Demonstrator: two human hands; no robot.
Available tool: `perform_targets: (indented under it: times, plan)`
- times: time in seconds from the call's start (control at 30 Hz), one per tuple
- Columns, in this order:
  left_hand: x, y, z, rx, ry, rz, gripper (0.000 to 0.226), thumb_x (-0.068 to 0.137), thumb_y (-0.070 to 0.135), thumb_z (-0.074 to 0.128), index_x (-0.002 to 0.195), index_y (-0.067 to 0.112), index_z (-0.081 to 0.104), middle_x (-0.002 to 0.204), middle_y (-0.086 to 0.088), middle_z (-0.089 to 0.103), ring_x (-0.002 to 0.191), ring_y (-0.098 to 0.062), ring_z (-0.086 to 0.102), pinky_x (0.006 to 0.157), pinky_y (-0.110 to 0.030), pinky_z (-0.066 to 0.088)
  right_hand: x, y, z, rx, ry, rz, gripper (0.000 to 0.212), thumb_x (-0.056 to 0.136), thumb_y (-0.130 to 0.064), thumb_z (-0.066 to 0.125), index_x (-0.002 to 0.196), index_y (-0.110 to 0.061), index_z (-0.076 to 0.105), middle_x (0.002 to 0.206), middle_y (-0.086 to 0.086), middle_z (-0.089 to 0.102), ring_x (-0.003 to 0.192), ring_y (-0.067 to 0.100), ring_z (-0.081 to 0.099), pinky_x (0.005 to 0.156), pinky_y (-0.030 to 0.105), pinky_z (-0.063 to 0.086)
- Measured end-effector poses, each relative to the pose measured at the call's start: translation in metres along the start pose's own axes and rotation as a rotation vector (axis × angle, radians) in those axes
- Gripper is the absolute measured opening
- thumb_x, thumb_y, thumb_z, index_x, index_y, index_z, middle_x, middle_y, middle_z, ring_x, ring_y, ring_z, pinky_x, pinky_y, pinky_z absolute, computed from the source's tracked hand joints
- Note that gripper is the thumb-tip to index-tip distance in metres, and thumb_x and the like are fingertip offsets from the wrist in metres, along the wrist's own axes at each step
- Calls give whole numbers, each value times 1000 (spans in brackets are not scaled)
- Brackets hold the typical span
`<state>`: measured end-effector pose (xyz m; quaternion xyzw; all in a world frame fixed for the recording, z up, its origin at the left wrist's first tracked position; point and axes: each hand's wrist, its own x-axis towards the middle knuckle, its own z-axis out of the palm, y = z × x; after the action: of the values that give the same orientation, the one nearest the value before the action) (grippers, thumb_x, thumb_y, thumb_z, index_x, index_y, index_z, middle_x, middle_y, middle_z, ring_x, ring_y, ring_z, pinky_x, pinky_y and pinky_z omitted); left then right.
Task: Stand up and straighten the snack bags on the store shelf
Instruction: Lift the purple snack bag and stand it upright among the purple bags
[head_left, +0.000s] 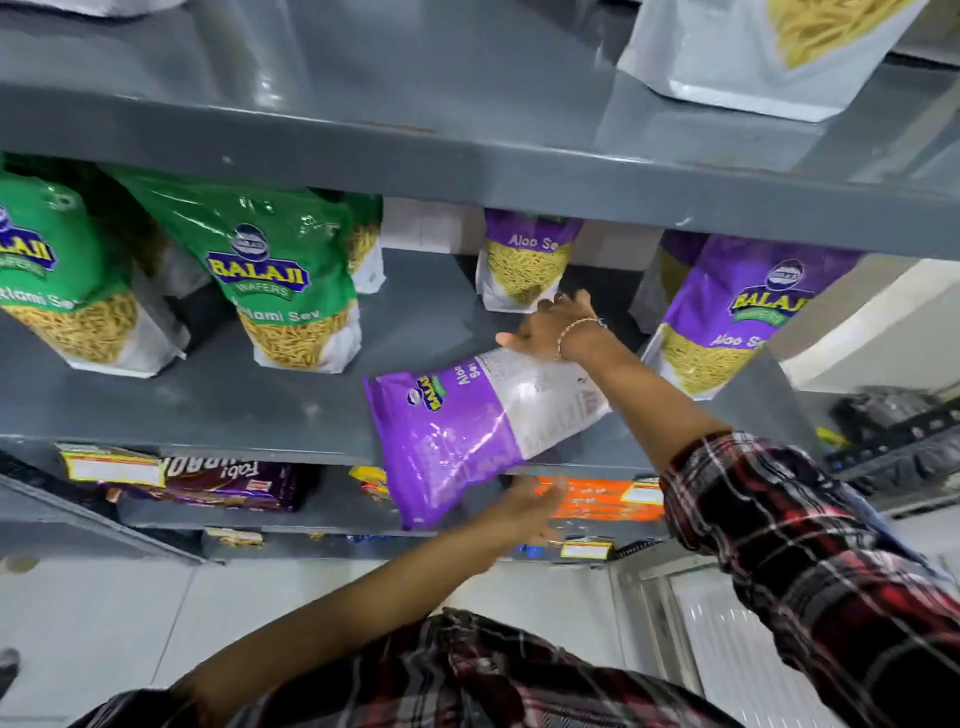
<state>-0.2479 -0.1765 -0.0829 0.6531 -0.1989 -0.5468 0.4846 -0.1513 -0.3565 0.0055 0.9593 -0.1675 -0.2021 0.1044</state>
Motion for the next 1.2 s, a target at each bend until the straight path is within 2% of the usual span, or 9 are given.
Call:
perform_targets:
  times: [0.1,0.23,0.47,0.57,0.67,0.8,0.9,1.03,1.2]
  plan:
    - [9,9,0,-550,264,-31,35,98,42,37,91,13,54,90,-8,65,70,-18,64,60,-26,54,-4,20,10,182,-99,-106,70,82,-74,20,107,-25,63,123,6,58,120,30,45,105,50,25]
    - [11,3,10,-785,470,100,40,99,35,36,113,2,53,97,-15,66,75,-20,70,61,-22,58,-5,41,20,477,-257,-227,72,64,-87,30,92,-27,60,110,-3,61,103,20,57,100,41,43]
    - [13,30,-2,-664,834,297,20,101,19,37,116,10,46,113,-14,61,101,-31,62,73,-34,58,-15,63,38,914,-193,-355,41,72,-61,62,98,-29,67,102,-6,69,99,10,61,93,27,46]
    - [16,36,-29,-445,898,387,10,93,32,48,97,30,57,102,-8,68,96,-29,64,86,-50,54,-24,68,52,1245,-84,-320,29,81,-31,67,107,-18,66,97,-6,68,91,5,61,84,18,46]
    - [18,50,-58,-119,976,438,22,85,39,52,86,18,57,70,-5,57,70,-29,52,74,-37,47,-29,66,64,1443,22,-307,29,78,-9,69,107,-8,63,96,-2,67,82,0,63,78,13,49]
    - [22,83,-87,84,879,551,23,82,39,53,76,18,48,68,-7,48,67,-21,41,65,-36,37,-36,44,75,1635,261,-150,35,69,7,73,91,-17,58,88,-3,64,70,-5,64,66,12,51]
    - [37,94,-106,210,786,522,21,84,32,54,72,17,46,67,-3,50,67,-21,44,65,-34,39,-37,33,83,1714,427,-34,38,66,2,77,86,-24,57,91,1,66,84,13,65,77,24,53]
    - [57,92,-121,239,690,539,31,80,37,51,103,17,57,106,-14,69,102,-36,63,91,-54,50,-37,28,83,1779,522,15,42,66,5,76,90,-22,54,96,4,65,85,12,64,78,19,54]
    - [57,101,-120,225,637,586,35,83,26,48,116,16,55,115,-10,68,110,-29,62,98,-50,47,-35,20,87,1831,578,59,41,68,1,77,93,-24,55,105,8,66,97,22,64,90,34,52]
